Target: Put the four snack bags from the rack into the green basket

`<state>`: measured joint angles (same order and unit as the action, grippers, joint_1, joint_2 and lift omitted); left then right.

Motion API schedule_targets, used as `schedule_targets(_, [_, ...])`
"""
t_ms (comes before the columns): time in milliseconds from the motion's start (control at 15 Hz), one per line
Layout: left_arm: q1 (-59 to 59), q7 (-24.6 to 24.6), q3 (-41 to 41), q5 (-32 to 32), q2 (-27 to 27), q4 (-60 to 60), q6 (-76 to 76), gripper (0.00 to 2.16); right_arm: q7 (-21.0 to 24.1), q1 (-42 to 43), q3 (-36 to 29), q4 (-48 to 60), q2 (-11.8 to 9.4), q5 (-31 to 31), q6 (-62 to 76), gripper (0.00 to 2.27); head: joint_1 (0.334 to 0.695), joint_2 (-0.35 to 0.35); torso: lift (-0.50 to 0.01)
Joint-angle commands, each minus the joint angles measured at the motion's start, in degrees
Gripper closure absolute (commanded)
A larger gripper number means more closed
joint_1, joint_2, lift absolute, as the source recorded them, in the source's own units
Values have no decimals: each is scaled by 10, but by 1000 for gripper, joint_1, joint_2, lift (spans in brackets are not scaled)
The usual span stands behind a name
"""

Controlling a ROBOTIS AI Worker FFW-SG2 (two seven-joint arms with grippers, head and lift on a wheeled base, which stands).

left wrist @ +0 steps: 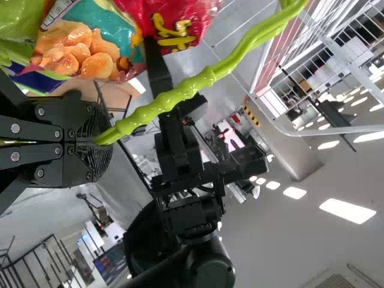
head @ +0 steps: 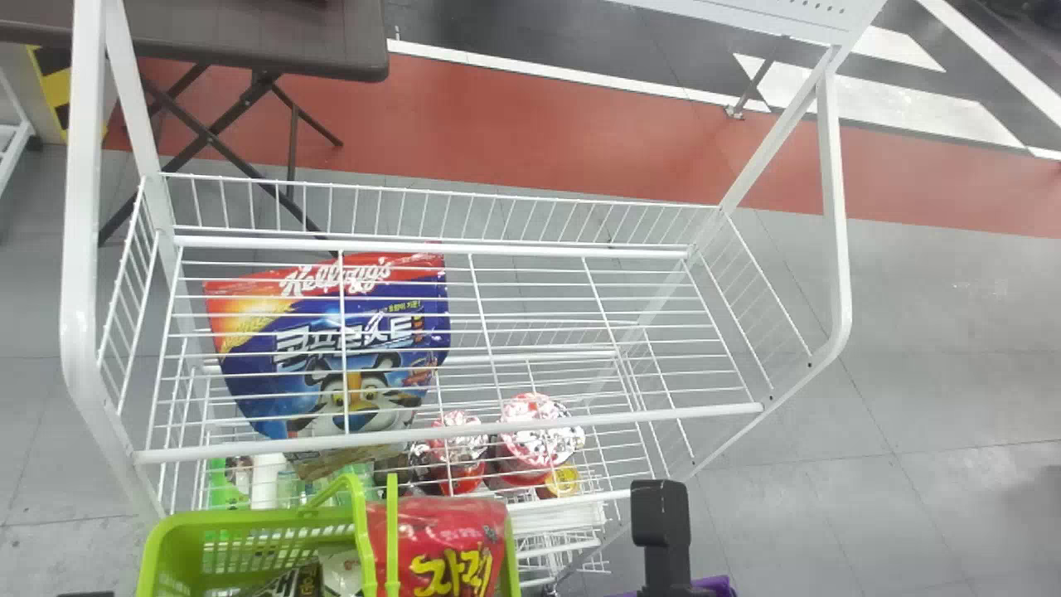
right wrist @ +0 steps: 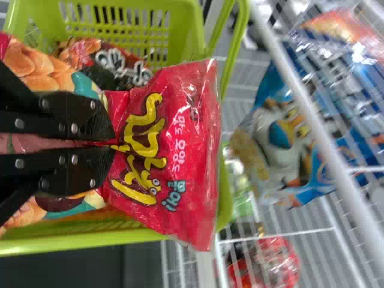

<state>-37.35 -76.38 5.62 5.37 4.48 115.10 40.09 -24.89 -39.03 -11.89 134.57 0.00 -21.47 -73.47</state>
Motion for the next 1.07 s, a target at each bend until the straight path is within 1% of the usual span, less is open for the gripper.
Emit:
schedule_targets(0, [0, 0, -2, 0, 0, 0, 0, 2027, -13, -10, -7, 8, 1, -9, 7, -2, 695, -350, -7])
schedule_targets(200, [0, -1, -3, 0, 0, 0, 1, 2027, -15, -11, -25, 39, 1, -7, -33, 60, 695, -350, -7])
schedule_targets(400, [0, -1, -2, 0, 0, 1, 1, 2027, -17, -22, -43, 61, 1, -2, -19, 63, 695, -350, -7])
schedule_targets(467, [1, -1, -3, 0, 0, 0, 1, 2027, -24, -31, -46, 68, 1, -2, 28, 60, 695, -350, -7])
schedule_targets(667, [2, 1, -2, 0, -1, -1, 5, 2027, -23, -52, -45, 78, 1, 19, 213, 60, 695, -350, -7])
schedule_targets(800, [3, 3, 2, -2, -1, -3, 12, 2027, 3, -61, -29, 57, 1, 42, 433, 70, 695, -350, -7])
schedule_targets(933, [4, 3, 2, -2, -1, -6, 12, 2027, 36, -69, 5, 41, 1, 95, 593, 76, 695, -350, -7])
schedule_targets(1000, [4, 3, 2, -3, -1, -7, 12, 2027, 58, -73, 25, 41, 1, 120, 628, 83, 695, -350, -7])
